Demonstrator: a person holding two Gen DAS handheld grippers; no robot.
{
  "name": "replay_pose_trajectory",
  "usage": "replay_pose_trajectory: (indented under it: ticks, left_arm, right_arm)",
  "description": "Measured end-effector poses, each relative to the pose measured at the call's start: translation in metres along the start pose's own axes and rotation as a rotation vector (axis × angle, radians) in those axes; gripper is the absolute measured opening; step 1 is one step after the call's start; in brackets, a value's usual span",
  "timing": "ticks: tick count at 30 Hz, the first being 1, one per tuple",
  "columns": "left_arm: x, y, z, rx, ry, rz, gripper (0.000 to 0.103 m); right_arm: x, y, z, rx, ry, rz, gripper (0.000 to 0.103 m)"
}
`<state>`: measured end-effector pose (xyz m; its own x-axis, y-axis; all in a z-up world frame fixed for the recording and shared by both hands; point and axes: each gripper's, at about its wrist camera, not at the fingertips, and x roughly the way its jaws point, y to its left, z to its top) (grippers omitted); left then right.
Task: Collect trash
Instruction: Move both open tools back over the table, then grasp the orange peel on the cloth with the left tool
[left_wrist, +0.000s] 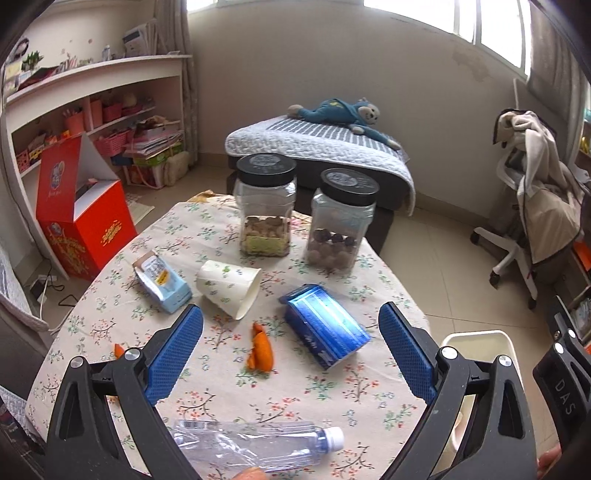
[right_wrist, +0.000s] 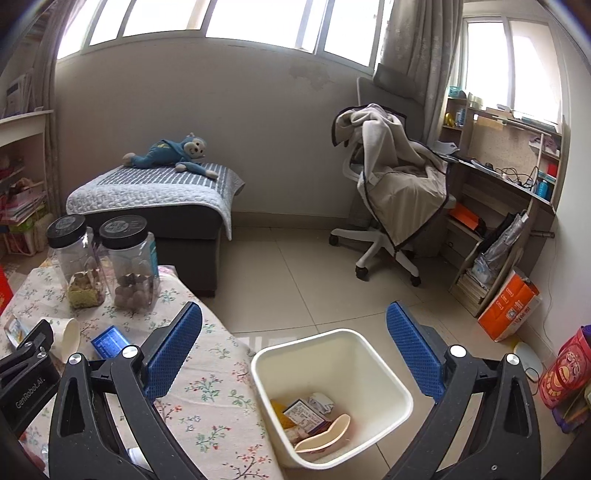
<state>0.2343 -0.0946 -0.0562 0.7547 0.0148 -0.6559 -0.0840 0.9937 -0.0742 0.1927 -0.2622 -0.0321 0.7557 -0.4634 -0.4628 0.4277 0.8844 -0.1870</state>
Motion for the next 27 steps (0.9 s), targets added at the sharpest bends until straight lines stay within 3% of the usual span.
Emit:
replay_pose_trajectory:
  ticks: [6,14,18,20,21,22,24,26,27]
  left_arm:
    - [0.020,0.059,-0.007,-0.061,0.052,0.126,0.093]
    - [0.076,0.153,-0.048,-0.146,0.251,0.345,0.093]
    - [0.108,0.197,-0.075,-0.231,0.417,0.350,0.093]
    - [0.117,0.208,-0.085,-0.245,0.464,0.337,0.093]
    - [0.119,0.210,-0.089,-0.231,0.477,0.333,0.089]
    - [0.121,0.211,-0.093,-0.211,0.486,0.323,0.077]
    - [0.119,0.211,-0.096,-0.190,0.476,0.278,0.070]
    - [0.115,0.211,-0.096,-0.166,0.465,0.235,0.053]
    - [0.113,0.211,-0.094,-0.163,0.460,0.208,0.038]
  right_arm:
    - [0.002,0.057,-0.005,-0.080,0.026,0.078,0.096]
    - [0.007,0.125,-0.016,-0.195,0.069,0.156,0.096]
    - [0.019,0.154,-0.020,-0.228,0.130,0.202,0.096]
    - [0.027,0.169,-0.025,-0.254,0.181,0.240,0.096]
    - [0.031,0.177,-0.029,-0.275,0.210,0.262,0.096]
    - [0.035,0.186,-0.033,-0.299,0.236,0.276,0.096]
    - [0.042,0.203,-0.042,-0.345,0.271,0.287,0.096]
    - [0.048,0.217,-0.048,-0.380,0.300,0.300,0.096]
    - [0.050,0.221,-0.050,-0.389,0.311,0.309,0.096]
